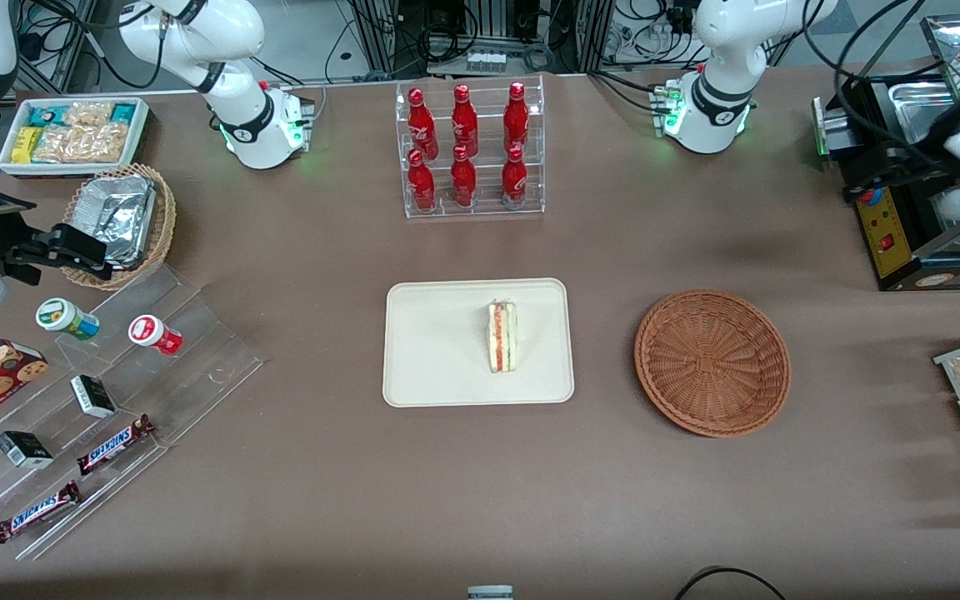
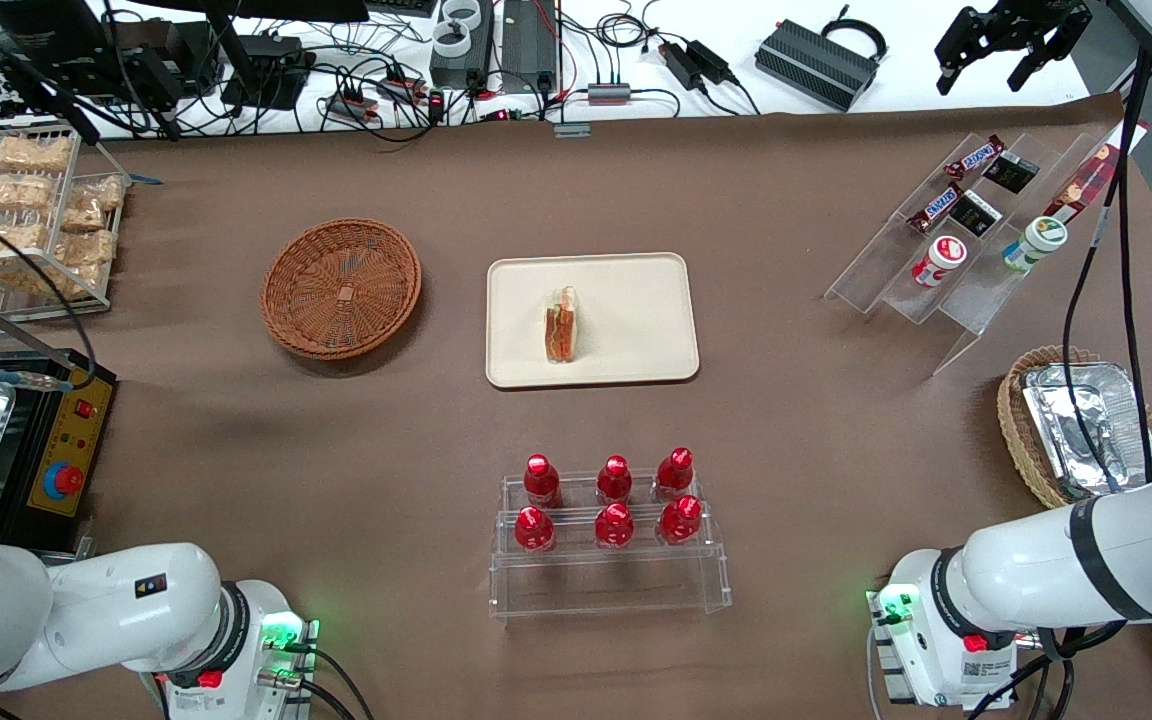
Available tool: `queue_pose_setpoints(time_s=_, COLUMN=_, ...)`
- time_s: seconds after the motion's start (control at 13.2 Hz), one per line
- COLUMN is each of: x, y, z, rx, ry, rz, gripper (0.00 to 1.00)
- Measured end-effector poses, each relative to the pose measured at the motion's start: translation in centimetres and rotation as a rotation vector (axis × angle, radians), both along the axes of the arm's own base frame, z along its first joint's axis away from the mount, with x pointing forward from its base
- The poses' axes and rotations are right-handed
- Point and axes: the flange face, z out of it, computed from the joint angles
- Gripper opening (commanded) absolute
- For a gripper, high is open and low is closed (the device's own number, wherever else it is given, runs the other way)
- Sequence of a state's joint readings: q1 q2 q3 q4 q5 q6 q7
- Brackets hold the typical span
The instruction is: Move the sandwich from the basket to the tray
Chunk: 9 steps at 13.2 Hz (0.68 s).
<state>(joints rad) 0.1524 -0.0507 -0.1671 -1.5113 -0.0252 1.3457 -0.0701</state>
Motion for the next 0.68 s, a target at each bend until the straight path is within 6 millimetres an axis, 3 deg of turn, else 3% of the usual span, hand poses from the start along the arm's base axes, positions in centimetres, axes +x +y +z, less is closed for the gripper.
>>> queue_pose_setpoints(time_s=0.15, x=-0.19, y=1.43, z=0.20, rx=-0.020, ry=-0.004, rz=0.005, gripper=0.99)
queue_pose_setpoints(time_s=0.38, x=-0.19, y=0.62, z=-0.04, rx=-0.016, ry=0.002, rz=-0.013, gripper=0.99)
queue_pose_setpoints(time_s=0.68, x=-0.05, y=1.04, z=0.04, rx=0.008, ry=-0.010, rz=-0.010, gripper=0.99)
